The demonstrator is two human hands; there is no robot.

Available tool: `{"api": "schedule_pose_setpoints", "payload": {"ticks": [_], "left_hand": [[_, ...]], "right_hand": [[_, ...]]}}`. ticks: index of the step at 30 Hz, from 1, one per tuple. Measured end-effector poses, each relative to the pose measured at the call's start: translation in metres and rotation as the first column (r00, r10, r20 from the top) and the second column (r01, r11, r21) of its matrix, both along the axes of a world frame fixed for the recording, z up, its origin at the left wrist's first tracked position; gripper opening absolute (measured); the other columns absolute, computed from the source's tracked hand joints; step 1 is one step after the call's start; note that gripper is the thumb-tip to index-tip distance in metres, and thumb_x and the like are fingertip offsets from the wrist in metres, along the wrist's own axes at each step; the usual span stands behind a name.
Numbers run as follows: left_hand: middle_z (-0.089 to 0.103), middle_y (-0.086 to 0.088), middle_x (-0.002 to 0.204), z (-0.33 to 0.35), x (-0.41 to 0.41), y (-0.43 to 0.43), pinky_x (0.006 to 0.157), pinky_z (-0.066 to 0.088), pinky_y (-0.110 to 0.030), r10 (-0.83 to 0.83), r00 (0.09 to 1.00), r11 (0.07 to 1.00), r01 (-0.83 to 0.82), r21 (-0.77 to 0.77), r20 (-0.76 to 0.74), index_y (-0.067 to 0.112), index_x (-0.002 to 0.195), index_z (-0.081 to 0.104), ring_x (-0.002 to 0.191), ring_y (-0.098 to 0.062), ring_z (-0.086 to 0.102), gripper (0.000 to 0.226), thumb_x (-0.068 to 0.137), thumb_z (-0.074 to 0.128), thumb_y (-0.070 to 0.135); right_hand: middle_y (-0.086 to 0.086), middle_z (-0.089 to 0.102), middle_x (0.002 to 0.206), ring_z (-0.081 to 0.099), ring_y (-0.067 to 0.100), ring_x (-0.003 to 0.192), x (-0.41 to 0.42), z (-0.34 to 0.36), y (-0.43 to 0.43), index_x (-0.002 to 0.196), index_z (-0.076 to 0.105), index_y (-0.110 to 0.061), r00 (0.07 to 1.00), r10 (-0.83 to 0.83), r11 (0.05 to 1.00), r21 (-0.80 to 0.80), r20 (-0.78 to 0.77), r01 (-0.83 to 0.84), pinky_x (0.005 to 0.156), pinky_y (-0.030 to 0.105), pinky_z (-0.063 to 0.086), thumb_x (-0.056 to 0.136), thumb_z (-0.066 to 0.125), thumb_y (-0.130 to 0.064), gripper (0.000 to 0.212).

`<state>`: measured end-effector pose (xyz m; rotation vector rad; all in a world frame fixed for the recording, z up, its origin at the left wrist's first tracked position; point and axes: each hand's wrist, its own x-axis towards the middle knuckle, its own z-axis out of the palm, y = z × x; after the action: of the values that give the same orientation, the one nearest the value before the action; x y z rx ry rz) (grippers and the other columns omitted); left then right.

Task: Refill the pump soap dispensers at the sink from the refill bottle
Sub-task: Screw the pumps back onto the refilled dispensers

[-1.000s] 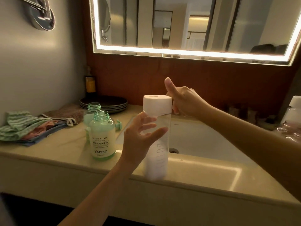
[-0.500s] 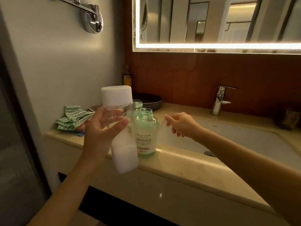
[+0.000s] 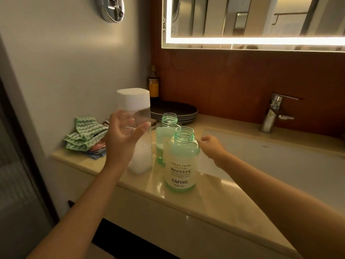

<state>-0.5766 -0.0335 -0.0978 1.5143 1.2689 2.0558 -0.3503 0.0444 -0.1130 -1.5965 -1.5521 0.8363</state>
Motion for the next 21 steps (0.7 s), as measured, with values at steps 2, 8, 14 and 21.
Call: {"api": "schedule_pose_setpoints", "payload": {"ticks": [2, 8, 14, 21], "left_hand": [[0.060, 0.006, 0.116, 0.000, 0.001, 0.007, 0.079, 0.048, -0.023, -0.001, 1.000, 1.000, 0.001, -0.023, -0.025, 0.026, 0.113, 0.046, 0.102, -0.005, 0.060, 0.070, 0.056, 0.070, 0.059], [0.040, 0.008, 0.139, -0.007, 0.008, -0.005, 0.103, 0.039, -0.031, 0.074, 0.997, 0.997, -0.074, 0.001, 0.029, 0.022, 0.141, 0.027, 0.125, -0.004, 0.042, 0.101, 0.062, 0.060, 0.076], [0.048, 0.012, 0.123, -0.035, 0.057, -0.058, 0.093, 0.041, -0.020, 0.056, 0.991, 0.995, -0.045, 0.087, -0.119, 0.026, 0.128, 0.040, 0.111, -0.006, 0.049, 0.074, 0.071, 0.055, 0.071], [0.044, 0.032, 0.119, -0.040, 0.089, -0.047, 0.087, 0.040, -0.007, -0.161, 0.975, 0.980, 0.139, -0.145, -0.156, 0.053, 0.121, 0.028, 0.113, 0.014, 0.044, 0.085, 0.049, 0.068, 0.072]], "right_hand": [[0.015, 0.056, 0.122, 0.045, 0.019, 0.091, -0.003, -0.003, 0.006, 0.121, 0.053, -0.001, 1.000, 0.011, 0.999, -0.048, -0.006, -0.012, 0.071, 0.028, 0.037, 0.093, 0.049, -0.040, 0.048], [0.007, 0.053, 0.085, 0.038, 0.011, 0.063, -0.007, -0.013, 0.018, 0.118, 0.055, 0.000, 1.000, -0.008, 0.995, -0.100, -0.016, 0.006, 0.054, 0.023, 0.030, 0.093, 0.048, -0.022, 0.033], [0.007, 0.061, 0.084, 0.051, 0.018, 0.072, -0.006, -0.016, 0.025, 0.104, 0.064, -0.005, 0.994, -0.085, 0.996, -0.015, 0.065, 0.086, 0.064, 0.031, 0.043, 0.090, 0.056, -0.022, 0.023], [0.009, 0.067, 0.088, 0.062, 0.025, 0.083, 0.004, -0.020, 0.028, 0.085, 0.061, -0.013, 0.962, -0.210, 0.973, 0.138, 0.173, 0.187, 0.078, 0.040, 0.053, 0.088, 0.051, -0.047, 0.036]]}}
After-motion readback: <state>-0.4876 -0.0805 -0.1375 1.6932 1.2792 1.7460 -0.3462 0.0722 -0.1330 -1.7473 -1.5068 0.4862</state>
